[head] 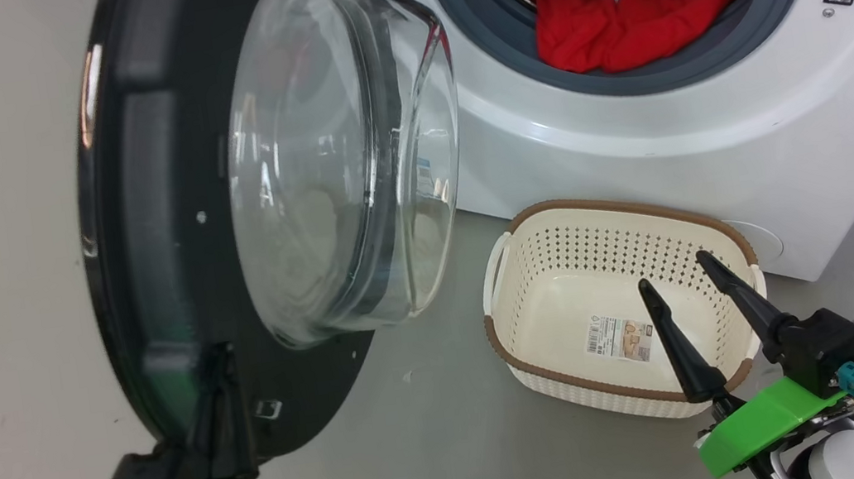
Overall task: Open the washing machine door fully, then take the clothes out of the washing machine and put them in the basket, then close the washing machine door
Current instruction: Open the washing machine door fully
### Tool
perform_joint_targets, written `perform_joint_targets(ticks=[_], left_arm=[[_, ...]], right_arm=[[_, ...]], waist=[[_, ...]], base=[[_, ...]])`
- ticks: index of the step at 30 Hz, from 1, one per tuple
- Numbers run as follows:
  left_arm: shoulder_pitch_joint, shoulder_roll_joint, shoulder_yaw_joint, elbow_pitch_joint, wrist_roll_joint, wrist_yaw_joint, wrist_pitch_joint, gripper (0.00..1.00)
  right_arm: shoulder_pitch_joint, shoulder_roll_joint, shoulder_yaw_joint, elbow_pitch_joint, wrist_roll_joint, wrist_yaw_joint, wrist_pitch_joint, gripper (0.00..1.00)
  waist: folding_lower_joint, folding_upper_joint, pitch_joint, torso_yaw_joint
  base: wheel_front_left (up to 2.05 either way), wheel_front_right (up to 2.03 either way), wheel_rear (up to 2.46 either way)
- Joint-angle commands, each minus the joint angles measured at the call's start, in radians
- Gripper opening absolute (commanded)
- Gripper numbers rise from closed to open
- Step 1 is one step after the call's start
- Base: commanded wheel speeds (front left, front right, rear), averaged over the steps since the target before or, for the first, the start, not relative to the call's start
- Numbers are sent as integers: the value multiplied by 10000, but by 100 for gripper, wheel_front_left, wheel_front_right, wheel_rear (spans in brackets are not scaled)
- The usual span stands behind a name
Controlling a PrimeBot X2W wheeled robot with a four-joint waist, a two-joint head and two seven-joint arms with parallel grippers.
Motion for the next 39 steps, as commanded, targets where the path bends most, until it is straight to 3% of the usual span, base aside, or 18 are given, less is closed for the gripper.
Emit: perform_joint_targets(ticks=[1,11,26,39], left_arm=[[-166,356,654,-6,-97,232,-155,0],[-599,423,1529,1106,-591,422,-981,0],[-1963,434,2622,2841,-1257,20,-1509,0],[-2867,-40,3847,3631,-1062,-576,-1527,0]], right_arm=[[-28,32,286,-320,-61,63,34,100],[-15,32,317,-539,-309,63,260,100],[85,32,273,-948,-561,63,613,100],[49,32,268,-1249,-761,63,838,100]], waist=[[0,0,50,8],[0,0,234,18],[0,0,441,-107],[0,0,670,-243]], base=[[0,0,0],[0,0,0],[0,0,0],[0,0,0]])
